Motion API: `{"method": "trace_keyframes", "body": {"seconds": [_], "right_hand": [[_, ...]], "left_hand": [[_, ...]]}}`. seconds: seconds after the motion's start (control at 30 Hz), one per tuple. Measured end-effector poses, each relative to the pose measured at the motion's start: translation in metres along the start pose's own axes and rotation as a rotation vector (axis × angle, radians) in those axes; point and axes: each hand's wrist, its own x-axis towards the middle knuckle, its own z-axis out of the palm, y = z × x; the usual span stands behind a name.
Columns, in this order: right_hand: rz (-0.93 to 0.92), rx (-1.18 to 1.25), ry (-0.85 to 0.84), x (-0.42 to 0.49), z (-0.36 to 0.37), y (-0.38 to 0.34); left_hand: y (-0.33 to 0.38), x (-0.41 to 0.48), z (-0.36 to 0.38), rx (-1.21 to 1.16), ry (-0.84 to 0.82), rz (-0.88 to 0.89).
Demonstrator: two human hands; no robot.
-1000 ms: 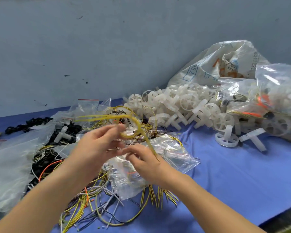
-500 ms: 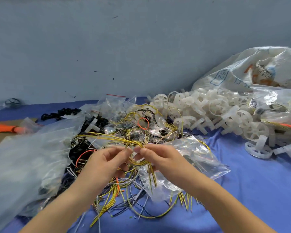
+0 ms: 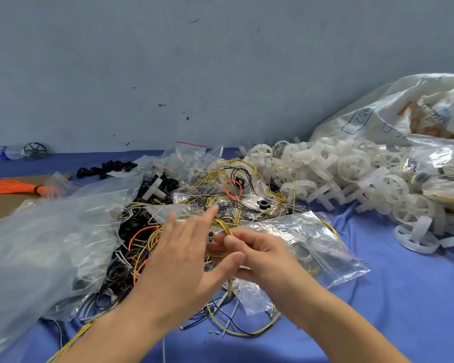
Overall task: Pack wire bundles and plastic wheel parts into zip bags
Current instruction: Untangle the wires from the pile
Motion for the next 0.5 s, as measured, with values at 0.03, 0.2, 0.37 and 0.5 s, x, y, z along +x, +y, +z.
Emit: {"method": "trace_keyframes", "body": {"seconds": [0.03, 0.2, 0.37, 0.5], "right_hand": [[0.005, 0.037, -0.003, -0.001, 0.001, 0.001], [0.013, 0.249, -0.044, 0.000, 0.003, 0.003], [0.058, 0.370, -0.066, -0.001, 0.002, 0.004], [0.088, 0.362, -0.035, -0.002, -0.003, 0.005]], "left_hand": [[0.000, -0.004, 0.002, -0.072, 0.002, -0.030], [0.000, -0.012, 0.009, -0.205, -0.028, -0.153], [0.001, -0.016, 0.018, -0.342, -0.101, -0.228], [0.002, -0.018, 0.023, -0.475, -0.154, -0.249]]}}
